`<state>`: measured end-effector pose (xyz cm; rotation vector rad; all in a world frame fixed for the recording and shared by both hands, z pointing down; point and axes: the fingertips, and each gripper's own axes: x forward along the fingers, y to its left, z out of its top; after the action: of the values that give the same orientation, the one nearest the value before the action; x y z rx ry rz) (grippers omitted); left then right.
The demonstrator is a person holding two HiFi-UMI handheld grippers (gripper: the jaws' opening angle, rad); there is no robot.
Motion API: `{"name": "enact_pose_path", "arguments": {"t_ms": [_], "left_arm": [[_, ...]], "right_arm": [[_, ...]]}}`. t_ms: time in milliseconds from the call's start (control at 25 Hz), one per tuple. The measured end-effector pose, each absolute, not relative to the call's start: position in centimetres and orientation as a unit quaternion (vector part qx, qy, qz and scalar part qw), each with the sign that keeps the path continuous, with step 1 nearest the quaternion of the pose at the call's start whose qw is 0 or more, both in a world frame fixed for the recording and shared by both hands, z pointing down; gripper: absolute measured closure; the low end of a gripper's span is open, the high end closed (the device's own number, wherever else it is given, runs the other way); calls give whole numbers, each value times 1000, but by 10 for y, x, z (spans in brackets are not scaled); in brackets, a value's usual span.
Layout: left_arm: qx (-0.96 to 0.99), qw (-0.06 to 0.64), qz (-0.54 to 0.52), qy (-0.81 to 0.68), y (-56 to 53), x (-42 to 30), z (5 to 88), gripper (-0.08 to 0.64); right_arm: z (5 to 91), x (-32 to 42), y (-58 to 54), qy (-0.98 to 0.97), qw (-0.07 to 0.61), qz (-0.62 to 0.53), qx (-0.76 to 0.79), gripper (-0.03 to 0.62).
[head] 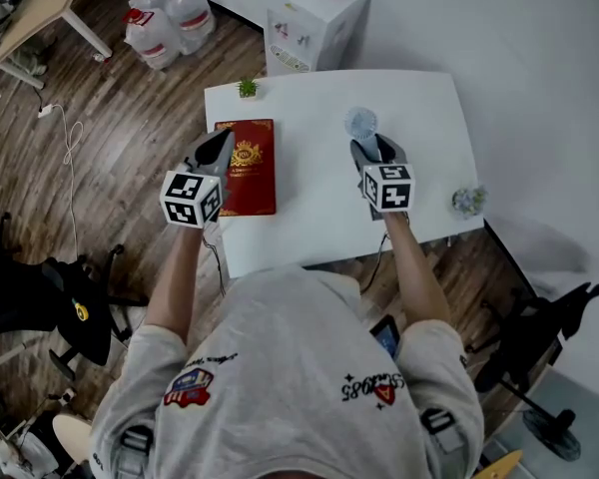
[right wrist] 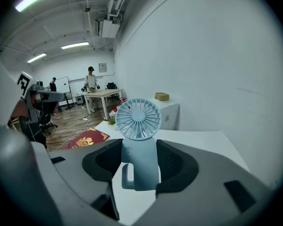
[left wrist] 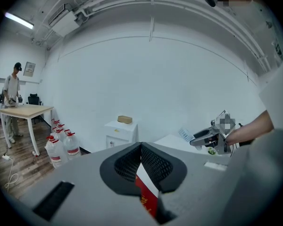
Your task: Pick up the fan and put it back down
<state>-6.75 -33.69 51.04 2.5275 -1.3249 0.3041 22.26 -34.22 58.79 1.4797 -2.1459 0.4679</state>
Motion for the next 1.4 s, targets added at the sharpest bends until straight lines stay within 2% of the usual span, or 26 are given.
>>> {"name": "enact_pose_path", "arguments": {"t_ms": [480, 1240, 1400], "left_arm": [[872, 145, 129, -449, -334, -62, 529, 556], [859, 164, 145, -463, -329, -78, 547, 555], [859, 166, 143, -462, -328, -76, 548, 555]], "right_arm": [[710, 286, -304, -711, 319, 274, 563, 370], [779, 295, -281, -652, 379, 345, 560, 368], [776, 293, -282, -661, 371, 335, 560, 365]]}}
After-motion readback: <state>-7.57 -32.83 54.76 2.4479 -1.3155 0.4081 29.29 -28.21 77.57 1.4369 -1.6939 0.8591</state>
